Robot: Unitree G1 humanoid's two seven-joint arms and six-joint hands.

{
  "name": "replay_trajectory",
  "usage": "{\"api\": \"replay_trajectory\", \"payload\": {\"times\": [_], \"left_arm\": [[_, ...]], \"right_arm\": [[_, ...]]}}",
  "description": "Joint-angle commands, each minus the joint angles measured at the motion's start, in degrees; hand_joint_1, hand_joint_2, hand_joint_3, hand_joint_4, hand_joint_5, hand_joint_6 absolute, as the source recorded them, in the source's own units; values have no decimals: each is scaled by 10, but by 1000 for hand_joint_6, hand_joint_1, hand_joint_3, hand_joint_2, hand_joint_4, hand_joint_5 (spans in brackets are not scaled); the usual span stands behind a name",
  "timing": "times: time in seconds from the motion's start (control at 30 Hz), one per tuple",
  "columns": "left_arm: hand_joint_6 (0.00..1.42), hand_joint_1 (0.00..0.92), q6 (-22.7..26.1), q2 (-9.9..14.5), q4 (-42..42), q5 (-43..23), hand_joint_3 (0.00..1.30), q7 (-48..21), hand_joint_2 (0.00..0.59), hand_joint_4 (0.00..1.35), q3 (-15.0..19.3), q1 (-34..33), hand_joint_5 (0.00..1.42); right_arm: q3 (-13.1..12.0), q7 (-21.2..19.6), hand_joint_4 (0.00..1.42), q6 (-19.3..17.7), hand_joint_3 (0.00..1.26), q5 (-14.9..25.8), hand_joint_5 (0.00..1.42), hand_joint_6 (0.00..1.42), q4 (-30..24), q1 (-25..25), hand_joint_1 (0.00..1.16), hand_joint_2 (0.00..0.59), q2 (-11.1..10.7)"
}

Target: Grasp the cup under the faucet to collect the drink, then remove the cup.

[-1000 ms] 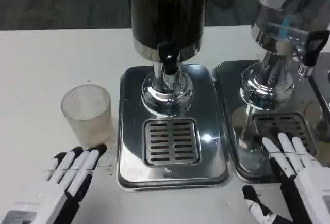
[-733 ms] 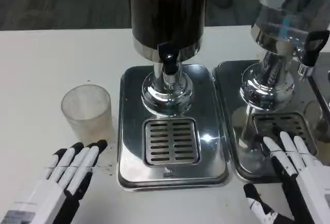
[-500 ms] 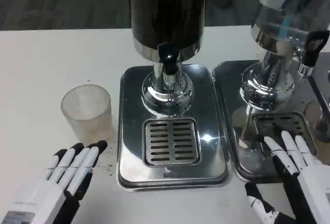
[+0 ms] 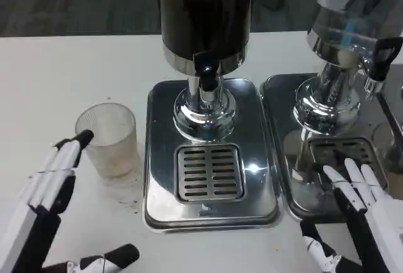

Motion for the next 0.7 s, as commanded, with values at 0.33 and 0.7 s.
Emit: {"api": "replay_trajectory", "payload": {"times": [0.33,0.7], "left_arm": [[282,128,11,-13,61,-110,1,-77,9,21,12,-106,142],[306,139,83,-8,115,-153,43,-196,0,54,-15,-211,176]], "right_arm": [[1,5,20,-3,156,6,5,196,2,-4,416,446,10],[6,12,55,-1,156,7,36,196,3,-9,409,446,19]]}}
